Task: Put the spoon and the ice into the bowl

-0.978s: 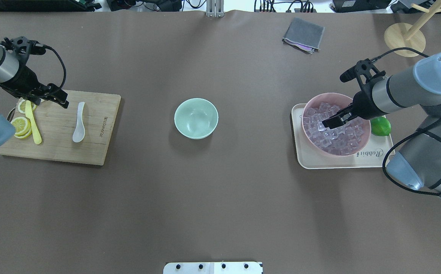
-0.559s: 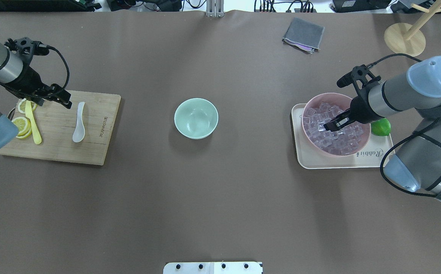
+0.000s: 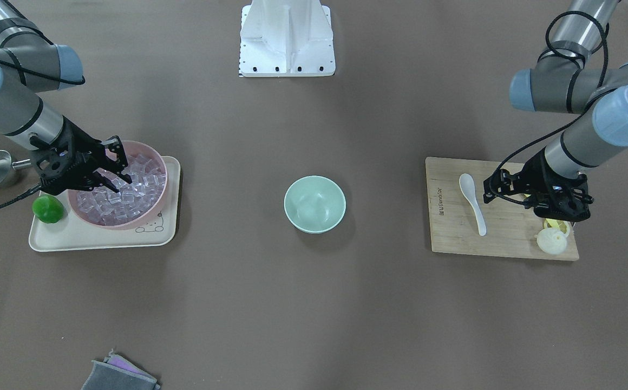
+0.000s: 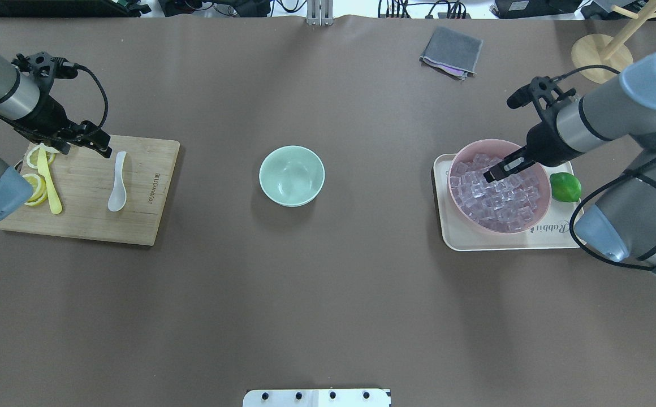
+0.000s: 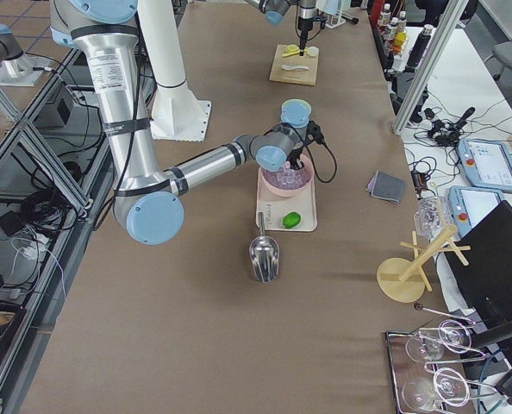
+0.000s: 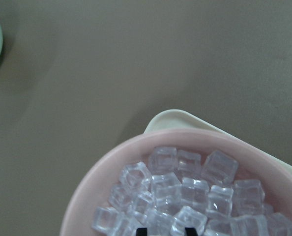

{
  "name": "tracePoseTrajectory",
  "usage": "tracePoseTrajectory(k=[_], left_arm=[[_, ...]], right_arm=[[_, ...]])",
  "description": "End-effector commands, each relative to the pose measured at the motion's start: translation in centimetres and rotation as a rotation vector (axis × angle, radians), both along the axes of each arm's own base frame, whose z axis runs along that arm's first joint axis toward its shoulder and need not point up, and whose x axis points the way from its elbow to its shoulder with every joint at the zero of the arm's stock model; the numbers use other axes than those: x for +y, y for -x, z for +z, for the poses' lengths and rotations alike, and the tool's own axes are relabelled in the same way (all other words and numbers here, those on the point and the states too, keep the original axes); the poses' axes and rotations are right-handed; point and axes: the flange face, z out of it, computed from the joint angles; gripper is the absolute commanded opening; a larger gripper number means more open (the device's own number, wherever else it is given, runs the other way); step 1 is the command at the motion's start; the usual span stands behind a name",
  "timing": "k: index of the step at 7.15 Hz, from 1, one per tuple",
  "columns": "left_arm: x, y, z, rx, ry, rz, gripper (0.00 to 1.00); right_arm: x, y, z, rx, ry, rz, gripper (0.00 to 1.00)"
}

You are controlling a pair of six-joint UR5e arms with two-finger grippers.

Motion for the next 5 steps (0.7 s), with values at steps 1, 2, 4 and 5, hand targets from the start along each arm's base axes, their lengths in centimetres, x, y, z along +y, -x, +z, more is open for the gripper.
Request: tracePoseTrajectory(k=[1,2,4,5], left_arm=[[-0.2,-3.6,-1.7,-0.019,0.01,-0.028,0.97],[0.5,-5.8,-1.9,-0.03,0.012,-0.019,0.95],[0.0,-6.5,0.5,-0.027,0.006,-0.015,0.9],[-0.1,-6.6,1.2,-0.031,0.01,-0.015,0.88]], right_arm=[[-1.8,2.0,-11.4,-0.037,0.058,0.032,0.0],[-0.1,6.8,-14.9,-0.042,0.091,0.09,0.0],[2.0,14.6,-20.1,-0.053,0.129,0.171,0.0],[2.6,17.5,-21.7,-0.052,0.14,0.203,0.0]])
